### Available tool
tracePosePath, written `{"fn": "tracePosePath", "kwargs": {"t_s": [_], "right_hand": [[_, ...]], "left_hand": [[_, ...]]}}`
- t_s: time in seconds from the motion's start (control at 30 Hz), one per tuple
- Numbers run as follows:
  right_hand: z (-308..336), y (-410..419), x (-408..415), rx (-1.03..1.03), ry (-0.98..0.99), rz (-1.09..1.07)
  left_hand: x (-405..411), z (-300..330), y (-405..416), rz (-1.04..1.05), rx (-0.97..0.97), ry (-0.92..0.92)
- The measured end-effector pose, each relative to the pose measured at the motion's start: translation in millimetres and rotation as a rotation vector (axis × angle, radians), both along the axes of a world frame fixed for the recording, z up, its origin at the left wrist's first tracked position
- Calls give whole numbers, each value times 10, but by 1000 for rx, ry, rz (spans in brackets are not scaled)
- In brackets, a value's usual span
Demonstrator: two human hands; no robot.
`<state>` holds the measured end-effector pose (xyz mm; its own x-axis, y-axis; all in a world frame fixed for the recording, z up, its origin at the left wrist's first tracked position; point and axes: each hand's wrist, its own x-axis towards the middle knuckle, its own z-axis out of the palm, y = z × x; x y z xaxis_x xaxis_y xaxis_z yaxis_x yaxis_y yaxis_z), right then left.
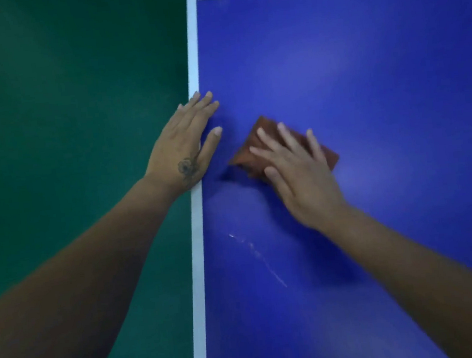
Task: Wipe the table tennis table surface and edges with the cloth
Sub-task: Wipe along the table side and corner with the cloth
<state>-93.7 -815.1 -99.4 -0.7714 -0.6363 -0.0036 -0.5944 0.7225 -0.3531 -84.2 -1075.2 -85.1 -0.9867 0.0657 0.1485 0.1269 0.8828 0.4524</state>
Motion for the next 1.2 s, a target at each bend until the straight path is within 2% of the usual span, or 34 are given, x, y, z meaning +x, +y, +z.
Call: {"fn": "tracePosePath", "kwargs": {"t_s": [0.1, 0.17, 0.3, 0.4, 0.6, 0.73, 0.83, 1.03, 1.2], "right_hand": [[-52, -257, -394, 231, 64, 51], [-94, -450, -407, 273, 92, 82], [-179, -648, 130, 185, 175, 308], [-201, -512, 656, 106, 151, 446], [-165, -37, 1575, 120, 64, 733], [-86, 75, 1500, 22, 43, 630], [-49, 228, 1312, 116, 101, 587], [-113, 332, 1390, 51, -33, 723], [-229, 302, 1727, 99, 74, 706]], "left_hand": [[261, 53, -227, 62, -2, -52], [418, 61, -340, 99, 5, -98], [638, 41, -371, 124, 11, -112], [655, 67, -302, 133, 15, -113], [452, 17, 72, -31, -43, -152], [324, -116, 357, -135, -154, -147], [307, -199, 458, -120, -227, -104], [302, -260, 443, -87, -198, -50], [308, -273, 447, -90, -186, -40]]}}
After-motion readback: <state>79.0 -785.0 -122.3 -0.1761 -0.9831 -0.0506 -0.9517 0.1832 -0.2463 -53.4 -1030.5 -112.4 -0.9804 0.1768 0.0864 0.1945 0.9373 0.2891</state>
